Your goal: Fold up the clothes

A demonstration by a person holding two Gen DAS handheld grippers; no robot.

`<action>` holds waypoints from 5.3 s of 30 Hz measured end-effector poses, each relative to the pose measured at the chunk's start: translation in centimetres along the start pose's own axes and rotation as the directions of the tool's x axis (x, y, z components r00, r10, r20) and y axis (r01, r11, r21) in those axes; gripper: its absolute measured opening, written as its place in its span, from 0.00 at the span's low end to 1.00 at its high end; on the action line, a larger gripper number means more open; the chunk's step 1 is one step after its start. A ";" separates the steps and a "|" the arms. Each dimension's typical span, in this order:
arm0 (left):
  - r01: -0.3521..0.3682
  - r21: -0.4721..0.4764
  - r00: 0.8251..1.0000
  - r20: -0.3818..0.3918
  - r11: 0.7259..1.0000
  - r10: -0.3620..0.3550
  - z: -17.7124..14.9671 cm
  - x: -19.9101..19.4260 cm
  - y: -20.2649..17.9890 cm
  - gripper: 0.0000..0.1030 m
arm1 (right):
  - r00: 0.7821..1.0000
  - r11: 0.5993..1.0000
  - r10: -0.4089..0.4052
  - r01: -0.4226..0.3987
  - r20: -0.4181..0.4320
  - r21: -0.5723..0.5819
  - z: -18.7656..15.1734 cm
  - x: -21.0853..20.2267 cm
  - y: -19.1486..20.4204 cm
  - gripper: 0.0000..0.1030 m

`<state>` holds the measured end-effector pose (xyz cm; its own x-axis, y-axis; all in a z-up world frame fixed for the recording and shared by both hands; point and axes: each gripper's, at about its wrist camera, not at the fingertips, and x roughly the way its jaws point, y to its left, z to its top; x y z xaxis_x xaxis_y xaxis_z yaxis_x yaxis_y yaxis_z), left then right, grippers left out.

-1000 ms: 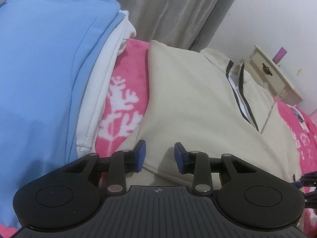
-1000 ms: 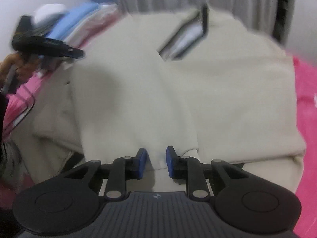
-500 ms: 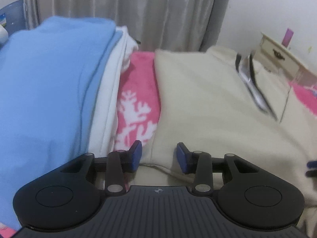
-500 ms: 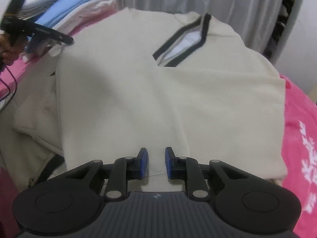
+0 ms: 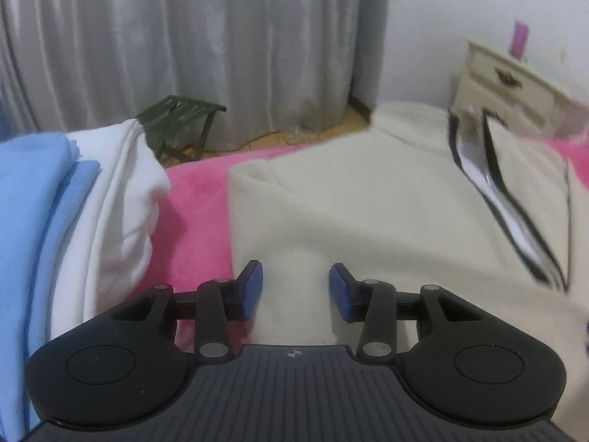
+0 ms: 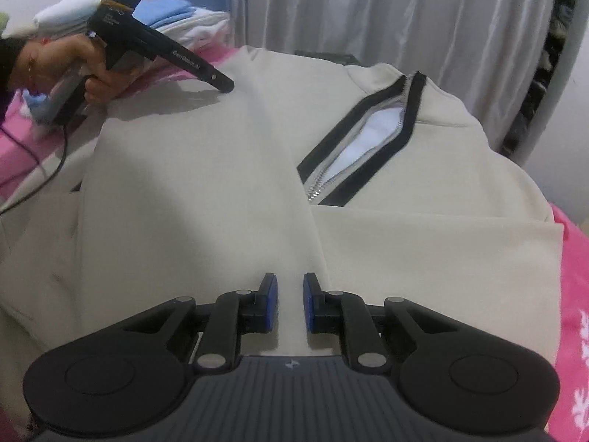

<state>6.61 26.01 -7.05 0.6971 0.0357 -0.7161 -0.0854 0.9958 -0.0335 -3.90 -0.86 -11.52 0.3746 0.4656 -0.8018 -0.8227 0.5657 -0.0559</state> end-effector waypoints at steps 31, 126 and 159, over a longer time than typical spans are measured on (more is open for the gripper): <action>0.256 0.282 0.963 -0.159 0.925 -0.218 -11.3 -12.0 -11.5 0.47 | 0.947 0.958 0.280 -0.287 -0.160 -0.024 1.7 -1.8 6.1 0.17; 0.041 0.229 0.953 -0.300 0.973 0.031 -5.3 -6.4 -14.1 0.55 | 0.961 0.959 0.255 -0.266 -0.109 -0.097 4.8 0.7 8.5 0.18; 0.117 0.192 0.993 -0.021 0.974 -0.115 9.9 3.8 -6.6 0.67 | 0.997 0.977 0.038 -0.050 0.061 0.207 15.3 4.0 -18.3 0.41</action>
<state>16.84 20.43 -2.69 0.6870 -0.0807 -0.7221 0.1348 0.9907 0.0175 19.17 1.11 -4.56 0.3683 0.5277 -0.7654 -0.7342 0.6702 0.1087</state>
